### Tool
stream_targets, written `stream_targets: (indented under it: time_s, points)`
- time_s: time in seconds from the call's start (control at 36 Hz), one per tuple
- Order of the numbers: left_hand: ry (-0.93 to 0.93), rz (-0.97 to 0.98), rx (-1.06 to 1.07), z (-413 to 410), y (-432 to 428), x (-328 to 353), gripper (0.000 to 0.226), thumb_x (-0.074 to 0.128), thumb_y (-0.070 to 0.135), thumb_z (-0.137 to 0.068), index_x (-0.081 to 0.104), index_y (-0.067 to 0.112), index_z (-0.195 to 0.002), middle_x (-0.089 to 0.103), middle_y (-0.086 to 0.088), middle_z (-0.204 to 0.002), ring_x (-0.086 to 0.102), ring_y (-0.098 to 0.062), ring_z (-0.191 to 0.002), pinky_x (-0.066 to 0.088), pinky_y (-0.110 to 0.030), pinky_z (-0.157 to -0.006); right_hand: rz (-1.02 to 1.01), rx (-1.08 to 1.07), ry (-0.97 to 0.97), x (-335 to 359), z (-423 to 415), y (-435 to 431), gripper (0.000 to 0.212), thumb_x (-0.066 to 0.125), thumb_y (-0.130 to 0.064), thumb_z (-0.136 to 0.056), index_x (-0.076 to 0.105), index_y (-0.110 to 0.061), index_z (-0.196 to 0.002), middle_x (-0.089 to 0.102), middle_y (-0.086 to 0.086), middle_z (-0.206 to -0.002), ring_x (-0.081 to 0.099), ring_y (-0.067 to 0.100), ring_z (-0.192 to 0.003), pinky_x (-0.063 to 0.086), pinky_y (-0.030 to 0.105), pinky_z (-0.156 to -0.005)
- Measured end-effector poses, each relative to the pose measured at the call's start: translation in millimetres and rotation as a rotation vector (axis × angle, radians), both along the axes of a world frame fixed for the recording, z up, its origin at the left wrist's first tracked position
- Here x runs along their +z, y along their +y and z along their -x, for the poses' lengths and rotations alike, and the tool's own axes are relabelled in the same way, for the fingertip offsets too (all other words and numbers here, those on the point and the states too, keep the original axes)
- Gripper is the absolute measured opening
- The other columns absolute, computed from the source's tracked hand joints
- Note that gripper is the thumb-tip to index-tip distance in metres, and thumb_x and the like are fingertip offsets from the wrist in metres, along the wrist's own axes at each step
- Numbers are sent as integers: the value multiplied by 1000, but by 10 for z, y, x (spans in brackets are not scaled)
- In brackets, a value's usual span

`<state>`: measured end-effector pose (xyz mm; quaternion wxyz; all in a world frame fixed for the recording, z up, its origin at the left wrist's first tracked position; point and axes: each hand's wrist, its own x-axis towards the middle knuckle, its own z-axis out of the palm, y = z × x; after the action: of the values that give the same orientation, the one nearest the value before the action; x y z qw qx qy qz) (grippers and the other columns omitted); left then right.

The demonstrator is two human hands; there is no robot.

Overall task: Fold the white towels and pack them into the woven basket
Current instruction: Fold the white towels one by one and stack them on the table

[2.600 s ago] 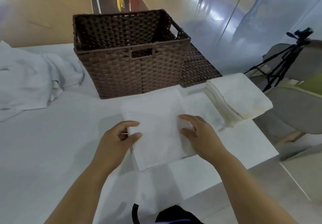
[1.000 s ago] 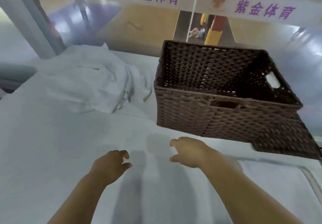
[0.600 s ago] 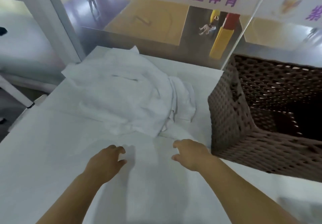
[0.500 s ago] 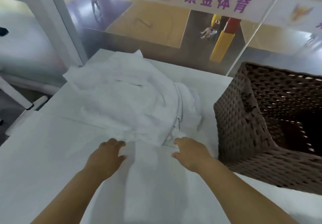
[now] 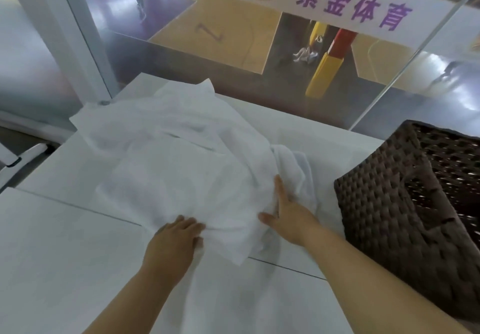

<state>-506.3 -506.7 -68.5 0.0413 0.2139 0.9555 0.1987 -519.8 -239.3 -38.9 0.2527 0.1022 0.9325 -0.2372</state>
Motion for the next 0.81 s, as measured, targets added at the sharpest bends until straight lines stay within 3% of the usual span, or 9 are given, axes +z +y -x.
stream_targets:
  time_s: [0.06,0.11,0.25,0.39,0.5,0.58,0.67,0.72,0.81]
  points:
    - [47,-5,49,-23,-50,-27,20,70,7,-73,75,12,-92,73,-2,-92,70,-23,-82,55,-32,-67,-56,42,-6,-99,-78,21,92,36,-72,-85,-32,-42,-140,22,-4,-156,47,23,-126,43,39,-98]
    - [-1,-7,123,-57,-78,-55,22,72,4,-77,73,9,-98,72,-6,-101,68,-29,-92,54,-40,-75,-115,97,8,-166,-135,50,86,27,-75,-84,-22,-39,-145,20,-10,-157,40,20,-132,41,36,-98]
    - [-70,75,156,-120,-152,-114,31,53,14,-93,60,11,-123,58,-3,-131,48,-26,-128,36,-43,-104,-126,102,63,-177,-337,117,51,27,-53,-98,26,-36,-145,34,-11,-150,42,20,-129,40,34,-102]
    - [-147,268,107,-185,-161,-96,61,33,48,-96,8,35,-150,27,2,-154,20,-27,-143,21,-45,-112,-179,66,86,-254,-817,187,59,41,-27,-99,13,-29,-151,35,-8,-148,42,17,-128,40,32,-102]
    - [-185,390,91,-354,-104,-47,78,28,68,-87,-34,49,-130,7,-5,-158,3,-44,-141,12,-57,-111,-217,100,109,-303,-1260,116,53,42,-29,-98,24,-33,-148,44,-5,-134,49,19,-117,44,31,-93]
    - [-205,377,101,-558,-20,112,89,49,57,-85,-17,39,-141,9,-15,-157,6,-54,-137,17,-64,-109,-148,82,128,-335,-1634,29,43,39,-20,-99,42,-30,-141,49,-2,-123,54,20,-106,45,29,-86]
    - [35,264,-82,-833,68,242,73,74,21,-67,50,20,-136,46,-22,-139,37,-57,-124,30,-72,-94,-113,87,114,-364,-1997,-52,44,37,-17,-99,43,-32,-140,49,-1,-118,55,20,-100,44,26,-81]
    - [171,221,-265,-1059,121,297,54,52,19,-70,63,20,-123,57,-16,-130,50,-47,-119,36,-67,-91,-104,76,107,-357,-2229,-103,44,39,-16,-98,45,-34,-138,49,-3,-113,55,18,-98,40,23,-75]
    - [87,249,-355,-1350,168,288,58,32,22,-73,67,16,-117,60,-11,-128,57,-38,-115,44,-59,-88,-87,53,100,-311,-2563,-154,41,41,-17,-97,50,-36,-133,41,-11,-98,52,15,-93,33,18,-70]
